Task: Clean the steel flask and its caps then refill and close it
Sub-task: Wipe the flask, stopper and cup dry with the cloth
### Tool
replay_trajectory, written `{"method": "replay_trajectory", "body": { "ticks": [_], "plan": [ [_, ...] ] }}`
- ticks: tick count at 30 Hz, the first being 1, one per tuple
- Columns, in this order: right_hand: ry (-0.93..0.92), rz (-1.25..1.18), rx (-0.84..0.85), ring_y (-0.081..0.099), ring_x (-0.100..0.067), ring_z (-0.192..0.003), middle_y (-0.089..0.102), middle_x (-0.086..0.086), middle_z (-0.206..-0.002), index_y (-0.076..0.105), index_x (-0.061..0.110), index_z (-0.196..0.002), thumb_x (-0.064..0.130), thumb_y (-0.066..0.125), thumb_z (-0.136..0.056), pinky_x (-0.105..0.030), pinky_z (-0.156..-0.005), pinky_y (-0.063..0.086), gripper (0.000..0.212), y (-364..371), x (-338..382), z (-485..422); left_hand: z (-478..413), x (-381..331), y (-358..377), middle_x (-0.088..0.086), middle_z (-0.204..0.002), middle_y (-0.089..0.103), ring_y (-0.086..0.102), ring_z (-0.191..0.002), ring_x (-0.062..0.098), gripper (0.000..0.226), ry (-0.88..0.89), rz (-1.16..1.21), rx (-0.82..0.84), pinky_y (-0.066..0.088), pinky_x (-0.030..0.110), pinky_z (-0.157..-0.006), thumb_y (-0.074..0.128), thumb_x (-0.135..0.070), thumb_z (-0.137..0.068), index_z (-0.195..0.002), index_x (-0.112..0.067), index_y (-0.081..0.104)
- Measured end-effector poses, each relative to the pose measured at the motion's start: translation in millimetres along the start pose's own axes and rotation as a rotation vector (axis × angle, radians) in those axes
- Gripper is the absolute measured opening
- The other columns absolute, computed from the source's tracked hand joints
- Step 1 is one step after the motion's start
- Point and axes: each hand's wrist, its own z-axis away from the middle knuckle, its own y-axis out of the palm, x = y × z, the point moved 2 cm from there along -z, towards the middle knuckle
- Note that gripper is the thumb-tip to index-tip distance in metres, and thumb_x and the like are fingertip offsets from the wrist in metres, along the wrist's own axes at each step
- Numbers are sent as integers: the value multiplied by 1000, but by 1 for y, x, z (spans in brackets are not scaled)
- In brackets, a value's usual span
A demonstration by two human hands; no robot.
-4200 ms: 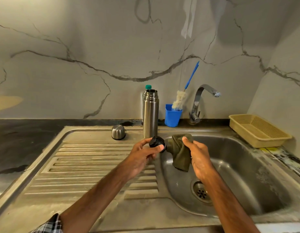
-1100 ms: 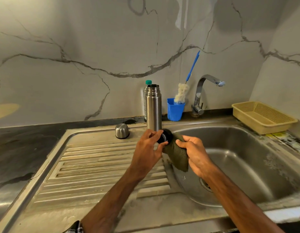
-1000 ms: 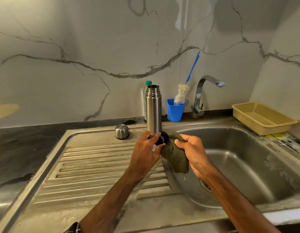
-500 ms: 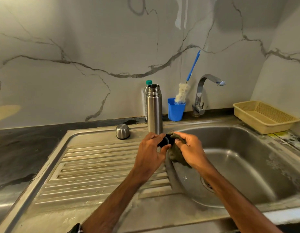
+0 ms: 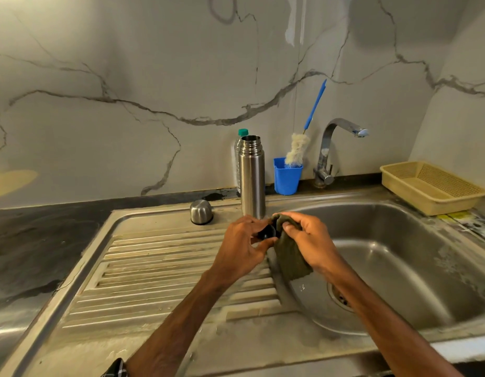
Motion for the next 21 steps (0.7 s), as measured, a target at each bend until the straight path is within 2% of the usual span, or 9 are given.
{"method": "replay_trajectory", "body": {
  "ticks": [3,4,8,10,12,14,17,21],
  "plan": [
    [129,-223,12,67,-25,-104,73,-4,-104,71,24,-108,14,52,-101,-46,-98,53,22,-9,-1,-8,-2,-1,3,-1,-109,71,66,-96,7,40,23,69,60,60,24,-82,80,-26,-87,-126,-20,70],
    [156,-275,25,67,-28,-105,73,-5,-103,70,25,-105,14,52,-102,-48,-99,52,22,-11,-2,-8,-4,1,1,-1,-112,72,66,-96,5,42,-13,97,60,60,24,-83,79,-27,-87,-128,-21,70],
    [43,-223,97,66,-23,-108,74,2,-108,72,29,-109,9,52,-100,-39,-94,53,30,-11,-3,-2,-9,9,-9,-7,-110,75,71,-90,2,39,-132,176,45,62,34,-82,79,-28,-88,-126,-26,71],
    [16,-209,114,66,-20,-108,73,3,-112,72,31,-113,11,52,-100,-37,-93,53,31,-11,-3,-2,-8,11,-12,-7,-107,77,74,-90,7,35,-164,292,81,62,38,-84,77,-26,-90,-125,-24,72],
    [103,-345,60,67,-24,-107,73,-2,-109,69,23,-117,12,50,-102,-37,-89,56,27,-14,-4,-6,-6,10,-13,3,-108,78,75,-98,19,35,-236,513,132,62,40,-88,74,-22,-93,-128,-16,70],
    [240,-607,37,70,-25,-100,75,-8,-106,67,15,-121,12,48,-102,-35,-80,59,27,-15,-5,-5,-4,6,-13,10,-116,75,72,-109,25,38,-341,786,149,59,38,-93,71,-18,-94,-130,-8,67],
    [310,-823,60,71,-26,-99,74,-14,-112,66,14,-123,13,47,-103,-39,-81,60,28,-7,-5,0,-4,2,-10,14,-123,72,69,-116,26,45,-510,1116,92,57,37,-97,71,-17,-88,-130,-4,65],
    [220,-723,18,71,-24,-100,74,-10,-111,64,17,-127,13,49,-103,-35,-81,58,28,-1,-2,4,-5,2,-3,16,-119,73,70,-114,27,49,-570,1178,-78,58,35,-95,73,-17,-84,-129,1,65]
  ]
}}
